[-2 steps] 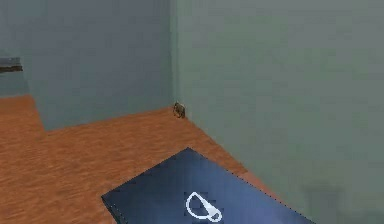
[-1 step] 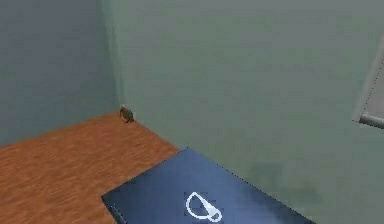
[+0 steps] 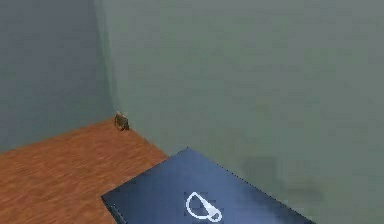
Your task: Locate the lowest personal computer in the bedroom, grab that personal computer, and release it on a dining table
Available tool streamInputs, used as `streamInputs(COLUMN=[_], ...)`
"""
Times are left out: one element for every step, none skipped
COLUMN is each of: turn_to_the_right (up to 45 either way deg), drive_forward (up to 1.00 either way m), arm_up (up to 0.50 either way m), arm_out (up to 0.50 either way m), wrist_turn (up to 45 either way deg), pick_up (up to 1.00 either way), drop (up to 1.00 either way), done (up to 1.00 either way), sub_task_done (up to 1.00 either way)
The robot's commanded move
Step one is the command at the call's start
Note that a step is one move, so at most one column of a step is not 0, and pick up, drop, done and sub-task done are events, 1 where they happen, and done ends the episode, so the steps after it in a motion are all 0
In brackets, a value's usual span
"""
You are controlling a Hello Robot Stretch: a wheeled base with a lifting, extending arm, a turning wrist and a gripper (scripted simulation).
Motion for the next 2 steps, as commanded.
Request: streamInputs(turn_to_the_right=[-45.0, -24.0], drive_forward=[0.0, 0.0], arm_up=[0.0, 0.0], arm_out=[0.0, 0.0], wrist_turn=[0.0, 0.0], pick_up=[0.0, 0.0], drop=[0.0, 0.0], done=[0.0, 0.0], sub_task_done=[0.0, 0.0])
